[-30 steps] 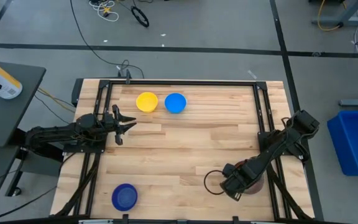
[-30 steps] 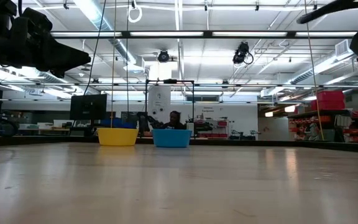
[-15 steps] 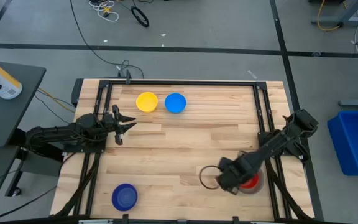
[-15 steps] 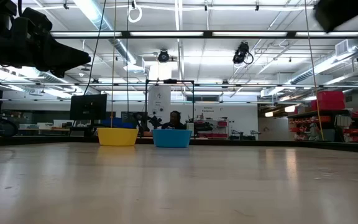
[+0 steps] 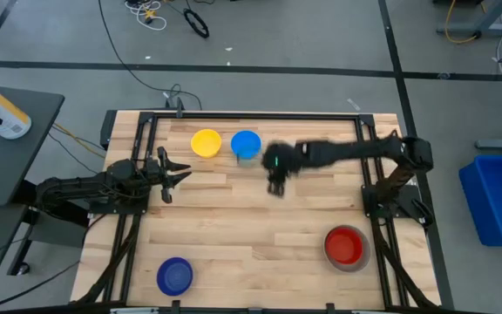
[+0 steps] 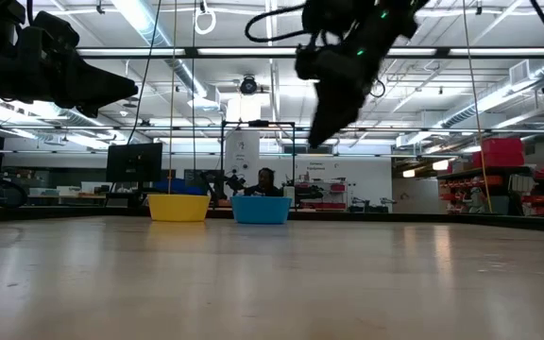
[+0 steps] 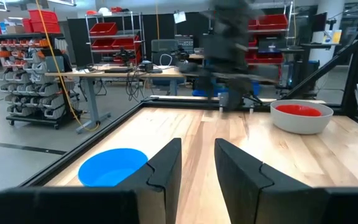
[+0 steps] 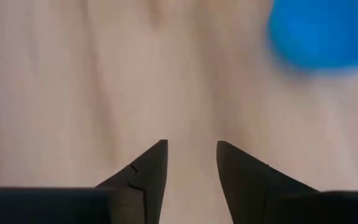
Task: Nest bowls inside each other
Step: Stack the blue bowl on top of the red bowl
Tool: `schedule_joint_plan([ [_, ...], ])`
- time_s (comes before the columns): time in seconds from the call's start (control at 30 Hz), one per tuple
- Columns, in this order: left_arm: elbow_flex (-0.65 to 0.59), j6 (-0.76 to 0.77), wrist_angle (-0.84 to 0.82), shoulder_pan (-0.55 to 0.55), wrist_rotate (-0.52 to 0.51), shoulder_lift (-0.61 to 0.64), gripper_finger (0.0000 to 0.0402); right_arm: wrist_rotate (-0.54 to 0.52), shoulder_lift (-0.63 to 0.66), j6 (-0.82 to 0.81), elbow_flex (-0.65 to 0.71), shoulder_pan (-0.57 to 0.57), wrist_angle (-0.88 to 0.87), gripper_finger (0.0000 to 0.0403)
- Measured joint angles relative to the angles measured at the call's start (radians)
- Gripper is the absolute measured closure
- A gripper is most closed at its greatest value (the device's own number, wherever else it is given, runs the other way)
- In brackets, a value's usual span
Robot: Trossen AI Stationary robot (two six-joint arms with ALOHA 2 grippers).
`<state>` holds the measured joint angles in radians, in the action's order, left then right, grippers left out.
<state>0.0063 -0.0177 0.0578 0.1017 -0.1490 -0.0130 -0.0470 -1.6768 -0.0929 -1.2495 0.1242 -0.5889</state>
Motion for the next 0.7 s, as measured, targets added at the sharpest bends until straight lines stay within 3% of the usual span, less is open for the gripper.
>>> schedule_joint_plan([
  [0.1, 0.0, 0.001, -0.001, 0.0, -0.009, 0.0, 0.0297, 0.1, -0.022, 0.11, -0.009, 0.138, 0.109, 0.0268],
  [0.23, 0.0, 0.003, -0.002, 0.0, -0.012, 0.0, 0.0297, 0.165, -0.12, 0.192, -0.075, 0.241, 0.097, 0.0264],
  [0.37, 0.0, 0.009, -0.002, 0.0, -0.014, -0.002, 0.0297, 0.204, -0.269, 0.249, -0.213, 0.256, 0.035, 0.0248],
  [0.57, 0.0, 0.009, -0.003, 0.0, -0.014, -0.007, 0.0297, 0.183, -0.47, 0.326, -0.474, 0.235, -0.134, 0.0238],
  [0.7, 0.0, 0.009, -0.004, 0.0, -0.014, -0.006, 0.0297, 0.181, -0.531, 0.338, -0.542, 0.233, -0.159, 0.0239],
])
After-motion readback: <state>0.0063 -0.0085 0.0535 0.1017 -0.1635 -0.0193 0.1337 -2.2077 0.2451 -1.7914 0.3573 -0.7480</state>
